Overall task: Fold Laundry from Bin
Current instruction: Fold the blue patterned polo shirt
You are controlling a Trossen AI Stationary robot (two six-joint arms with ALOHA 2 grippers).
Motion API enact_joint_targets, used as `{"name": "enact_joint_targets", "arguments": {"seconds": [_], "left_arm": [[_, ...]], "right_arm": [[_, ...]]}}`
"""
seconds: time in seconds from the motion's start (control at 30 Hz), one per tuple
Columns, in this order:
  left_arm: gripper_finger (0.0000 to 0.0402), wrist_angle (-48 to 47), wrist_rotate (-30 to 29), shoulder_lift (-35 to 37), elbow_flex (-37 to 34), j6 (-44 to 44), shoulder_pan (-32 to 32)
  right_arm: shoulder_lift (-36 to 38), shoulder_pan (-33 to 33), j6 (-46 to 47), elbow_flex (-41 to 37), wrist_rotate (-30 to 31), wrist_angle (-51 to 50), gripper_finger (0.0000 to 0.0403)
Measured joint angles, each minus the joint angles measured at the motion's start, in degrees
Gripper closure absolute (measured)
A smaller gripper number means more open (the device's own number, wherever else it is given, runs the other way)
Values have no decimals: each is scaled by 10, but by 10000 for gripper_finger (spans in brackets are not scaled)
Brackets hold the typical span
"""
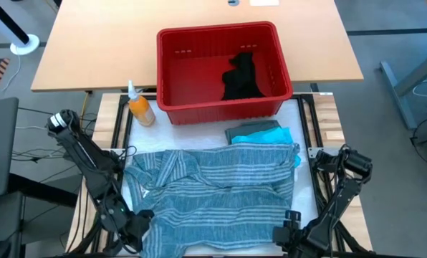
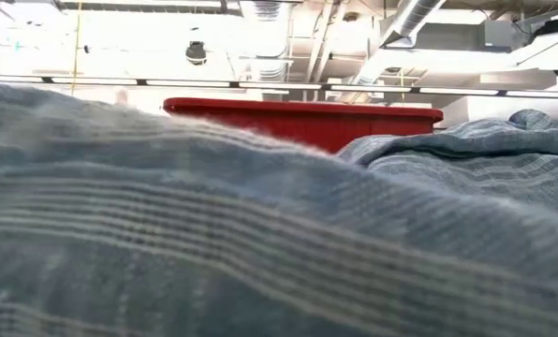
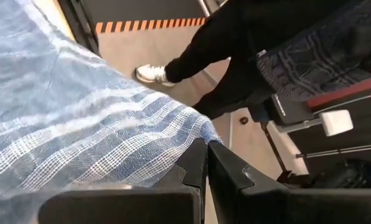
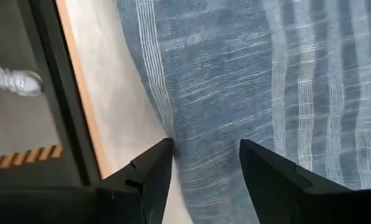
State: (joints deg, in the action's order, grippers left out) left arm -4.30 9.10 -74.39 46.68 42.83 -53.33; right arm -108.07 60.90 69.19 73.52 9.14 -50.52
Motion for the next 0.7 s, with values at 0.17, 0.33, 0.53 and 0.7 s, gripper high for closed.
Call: {"name": "enact_joint_targets", "arguments": {"seconds": [0.17, 0.33, 0.53, 0.7], "left_arm": [[401, 52, -4, -40, 0, 4, -11], [401, 66, -27, -61, 0, 5, -18], [401, 90, -95, -64, 0, 15, -31], [401, 115, -136, -63, 0, 29, -41]], "right_arm": [[0, 0, -2, -15, 0, 10, 198], [3, 1, 35, -55, -1, 27, 277], [5, 0, 45, -63, -25, 34, 384], [25, -2, 40, -45, -59, 2, 368]]}}
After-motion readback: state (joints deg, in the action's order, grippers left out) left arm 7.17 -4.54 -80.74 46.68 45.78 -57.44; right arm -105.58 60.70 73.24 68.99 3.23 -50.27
